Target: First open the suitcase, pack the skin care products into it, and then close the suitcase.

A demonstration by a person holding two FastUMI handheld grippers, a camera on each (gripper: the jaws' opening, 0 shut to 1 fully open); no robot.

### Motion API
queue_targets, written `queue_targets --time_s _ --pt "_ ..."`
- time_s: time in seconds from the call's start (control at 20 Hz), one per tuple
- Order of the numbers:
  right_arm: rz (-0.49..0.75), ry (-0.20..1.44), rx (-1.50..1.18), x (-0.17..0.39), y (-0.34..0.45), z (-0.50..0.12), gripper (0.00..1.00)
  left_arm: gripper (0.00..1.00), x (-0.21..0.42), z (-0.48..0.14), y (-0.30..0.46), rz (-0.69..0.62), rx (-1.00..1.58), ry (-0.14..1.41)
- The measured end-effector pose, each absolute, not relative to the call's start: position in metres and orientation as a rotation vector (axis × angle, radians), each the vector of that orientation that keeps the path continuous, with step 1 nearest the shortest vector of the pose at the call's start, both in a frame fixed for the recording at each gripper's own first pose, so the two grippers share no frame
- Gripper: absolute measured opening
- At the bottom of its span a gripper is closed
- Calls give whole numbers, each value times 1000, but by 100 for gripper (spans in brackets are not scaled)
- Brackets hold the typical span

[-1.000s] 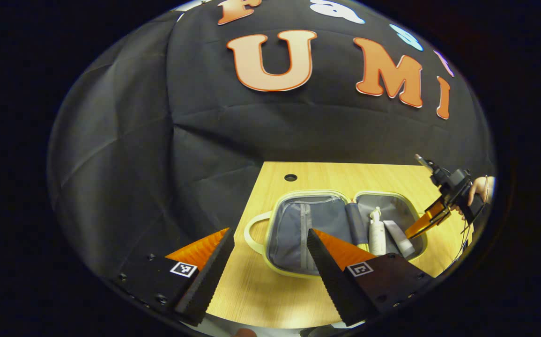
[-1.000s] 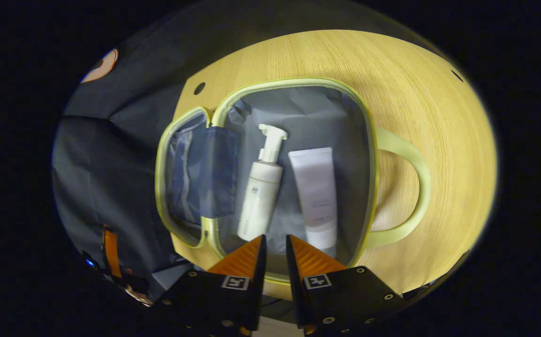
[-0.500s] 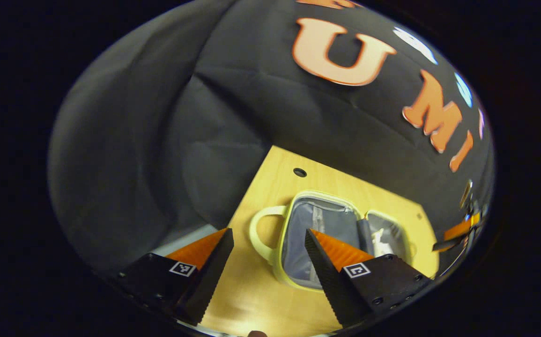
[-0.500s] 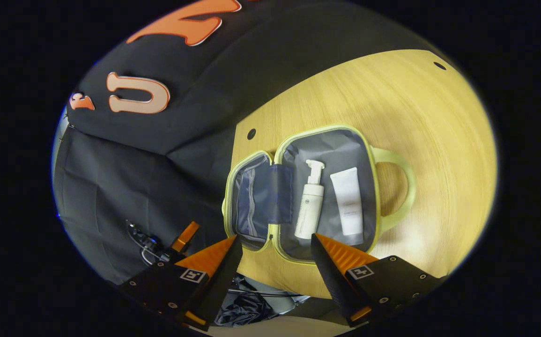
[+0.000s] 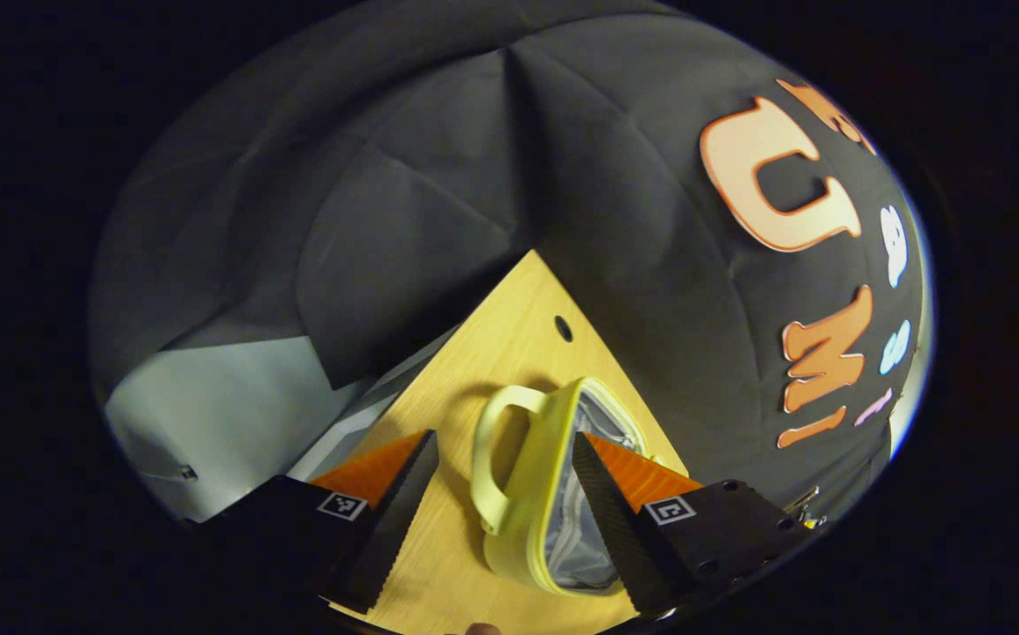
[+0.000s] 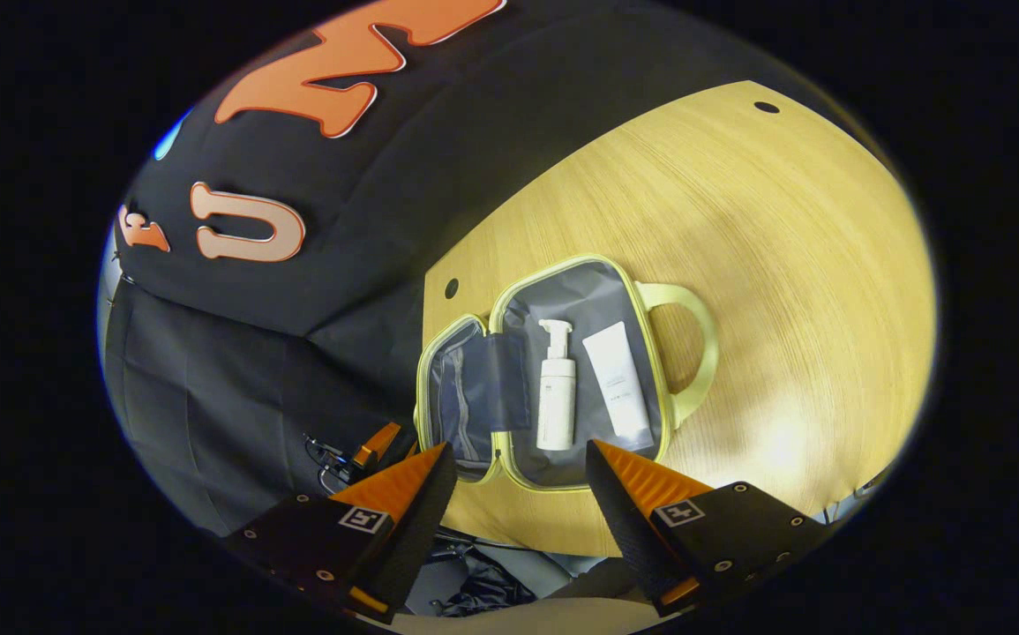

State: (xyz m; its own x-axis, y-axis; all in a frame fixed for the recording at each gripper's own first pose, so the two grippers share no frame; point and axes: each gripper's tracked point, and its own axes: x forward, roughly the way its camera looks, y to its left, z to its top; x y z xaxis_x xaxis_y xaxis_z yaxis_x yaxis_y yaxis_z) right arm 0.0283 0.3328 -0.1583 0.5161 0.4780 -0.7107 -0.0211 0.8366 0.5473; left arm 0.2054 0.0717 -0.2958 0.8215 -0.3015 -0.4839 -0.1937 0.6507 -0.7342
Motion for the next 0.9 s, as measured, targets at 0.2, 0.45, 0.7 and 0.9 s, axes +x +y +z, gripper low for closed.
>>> queue_targets --time_s 0.2,0.45,0.7,0.9 --pt "296 993 532 27 331 -155 94 97 219 -302 64 -104 -936 609" --pt "293 999 538 24 329 -156 94 44 242 -324 57 -54 -966 628" --pt "275 993 547 26 320 -158 94 13 230 -303 54 -49 -924 601" --pt "287 987 551 29 315 -157 94 12 223 -240 46 -77 -830 553"
